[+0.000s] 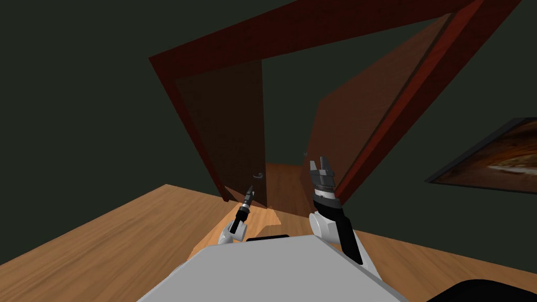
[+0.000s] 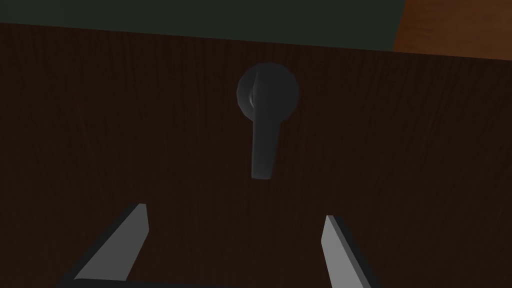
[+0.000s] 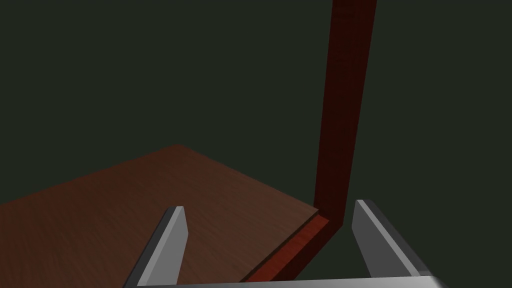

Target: Push the door open

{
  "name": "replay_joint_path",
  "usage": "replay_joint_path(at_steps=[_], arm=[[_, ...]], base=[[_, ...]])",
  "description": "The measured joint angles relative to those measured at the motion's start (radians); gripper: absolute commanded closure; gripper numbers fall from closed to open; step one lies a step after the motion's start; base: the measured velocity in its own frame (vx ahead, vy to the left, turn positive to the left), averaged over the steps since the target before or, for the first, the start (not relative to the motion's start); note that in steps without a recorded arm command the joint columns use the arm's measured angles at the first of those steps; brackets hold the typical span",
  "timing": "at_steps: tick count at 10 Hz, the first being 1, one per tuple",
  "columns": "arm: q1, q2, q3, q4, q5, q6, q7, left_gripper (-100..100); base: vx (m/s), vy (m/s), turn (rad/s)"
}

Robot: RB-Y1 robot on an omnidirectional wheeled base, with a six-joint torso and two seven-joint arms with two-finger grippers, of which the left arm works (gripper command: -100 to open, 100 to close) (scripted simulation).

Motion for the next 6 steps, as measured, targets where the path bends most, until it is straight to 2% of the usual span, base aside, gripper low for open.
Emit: replay_joint_path(at_steps=[2, 3, 6], arm=[[-0.013, -0.004, -0.005, 0.032, 0.001, -0.002, 0.000, -100], [-0.013, -0.004, -0.005, 0.033, 0.001, -0.002, -0.001, -100], [-0.016, 0.004, 0.002, 0.044, 0.004, -0.008, -0.004, -100]], base=[[0.046, 0.023, -0.016], [0.117, -0.019, -0.030], [0.204, -0.046, -0.027]])
